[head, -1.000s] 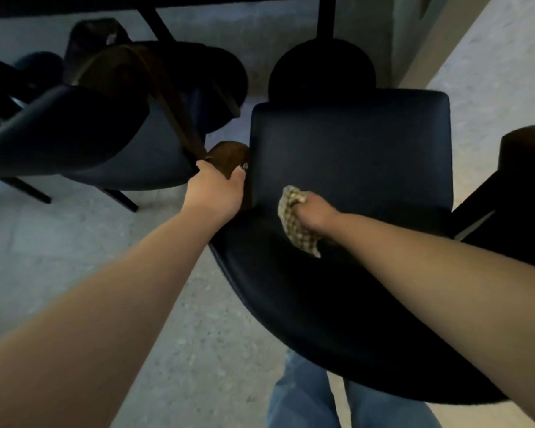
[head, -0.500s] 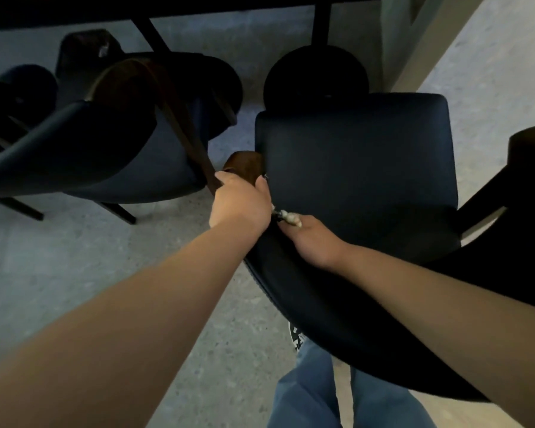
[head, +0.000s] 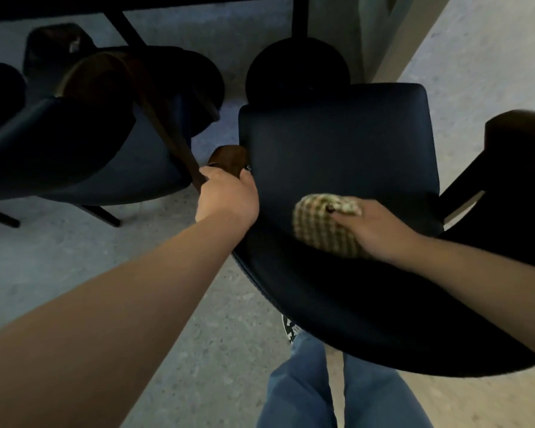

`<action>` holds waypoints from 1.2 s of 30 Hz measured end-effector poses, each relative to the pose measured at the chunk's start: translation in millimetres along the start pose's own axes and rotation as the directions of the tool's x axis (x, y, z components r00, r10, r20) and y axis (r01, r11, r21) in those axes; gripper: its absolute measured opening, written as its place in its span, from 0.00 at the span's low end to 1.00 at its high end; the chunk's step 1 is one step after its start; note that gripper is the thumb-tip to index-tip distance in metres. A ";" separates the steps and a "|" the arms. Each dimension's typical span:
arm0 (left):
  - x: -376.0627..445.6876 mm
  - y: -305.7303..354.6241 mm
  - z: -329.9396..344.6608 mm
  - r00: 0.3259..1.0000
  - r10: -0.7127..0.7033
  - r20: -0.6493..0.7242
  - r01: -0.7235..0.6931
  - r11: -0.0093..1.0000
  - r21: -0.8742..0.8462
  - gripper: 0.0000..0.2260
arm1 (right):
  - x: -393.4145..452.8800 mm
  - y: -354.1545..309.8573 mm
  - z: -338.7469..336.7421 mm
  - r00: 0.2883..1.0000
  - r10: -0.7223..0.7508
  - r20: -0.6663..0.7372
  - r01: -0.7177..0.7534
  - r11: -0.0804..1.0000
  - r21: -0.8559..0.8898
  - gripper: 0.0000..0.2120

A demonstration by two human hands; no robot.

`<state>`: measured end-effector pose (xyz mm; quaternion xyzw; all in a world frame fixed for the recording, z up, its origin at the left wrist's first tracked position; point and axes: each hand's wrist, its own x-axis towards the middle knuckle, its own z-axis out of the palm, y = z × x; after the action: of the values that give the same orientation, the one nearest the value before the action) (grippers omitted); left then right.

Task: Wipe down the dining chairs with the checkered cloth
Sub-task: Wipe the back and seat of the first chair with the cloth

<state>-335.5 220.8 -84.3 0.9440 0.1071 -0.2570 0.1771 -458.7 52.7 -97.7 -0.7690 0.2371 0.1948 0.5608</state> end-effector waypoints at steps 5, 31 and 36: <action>3.1 -0.3 3.2 1.000 0.013 0.000 -0.013 0.998 0.056 0.33 | 60.5 14.2 44.6 0.981 0.152 0.120 -0.118 0.961 -0.250 0.14; -26.9 -19.0 -8.1 0.783 0.621 0.015 -0.589 0.734 0.337 0.34 | -50.7 -11.5 -7.8 0.983 -0.134 -0.128 0.134 0.991 -0.004 0.08; -28.6 -16.3 -24.8 0.470 0.744 0.475 -0.883 0.399 0.249 0.15 | 8.0 9.7 1.0 0.999 0.036 -0.016 -0.039 0.876 -0.482 0.13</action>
<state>-353.3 242.1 -53.9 0.8352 -0.4649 -0.2868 0.0633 -457.9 50.0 -110.0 -0.8801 0.1979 0.2560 0.3473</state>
